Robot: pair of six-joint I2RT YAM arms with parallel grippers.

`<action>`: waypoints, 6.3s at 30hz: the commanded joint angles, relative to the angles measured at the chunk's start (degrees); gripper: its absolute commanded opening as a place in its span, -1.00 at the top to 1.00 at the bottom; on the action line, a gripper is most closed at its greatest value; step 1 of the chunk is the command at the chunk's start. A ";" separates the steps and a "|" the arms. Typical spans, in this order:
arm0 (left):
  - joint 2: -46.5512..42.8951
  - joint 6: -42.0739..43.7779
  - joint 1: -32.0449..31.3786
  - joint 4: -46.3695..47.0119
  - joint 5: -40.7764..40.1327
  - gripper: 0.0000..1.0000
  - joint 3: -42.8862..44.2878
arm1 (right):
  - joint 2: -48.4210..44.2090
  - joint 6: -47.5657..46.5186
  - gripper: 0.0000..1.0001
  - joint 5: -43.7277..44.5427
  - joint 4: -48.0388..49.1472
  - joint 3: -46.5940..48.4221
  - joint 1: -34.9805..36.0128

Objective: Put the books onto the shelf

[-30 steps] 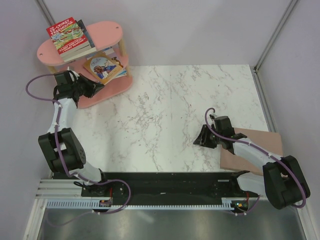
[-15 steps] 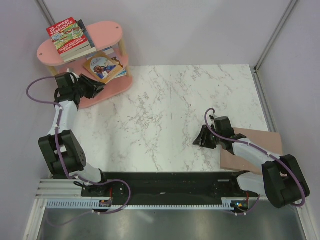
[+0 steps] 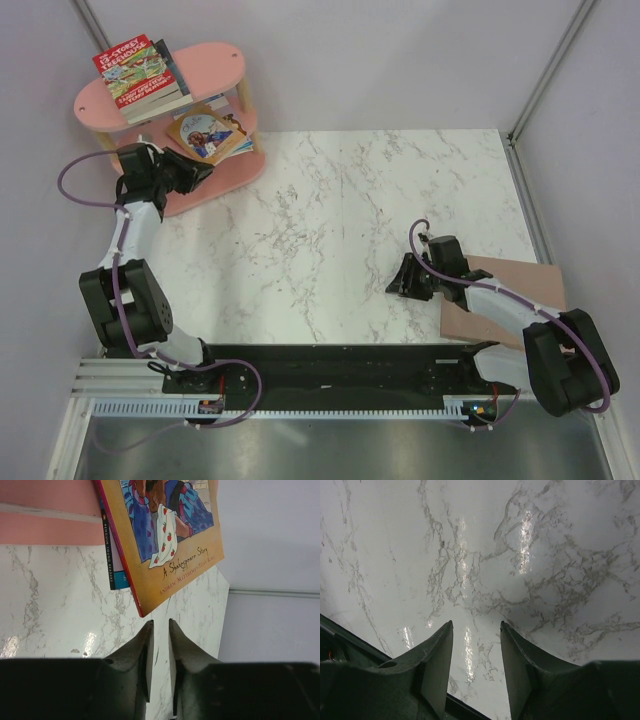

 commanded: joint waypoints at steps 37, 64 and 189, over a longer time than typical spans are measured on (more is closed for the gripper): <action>-1.44 -2.44 -1.85 5.38 -8.20 0.24 -2.55 | -0.94 0.48 -0.05 -1.17 1.91 -1.90 0.11; -1.61 -9.12 -3.78 15.22 -11.10 0.76 -6.51 | 0.11 0.48 -0.07 -1.52 2.43 -2.34 0.11; 1.48 32.89 -11.07 -19.76 -33.16 0.96 15.03 | 5.56 1.27 -0.18 -3.54 6.39 -3.04 0.11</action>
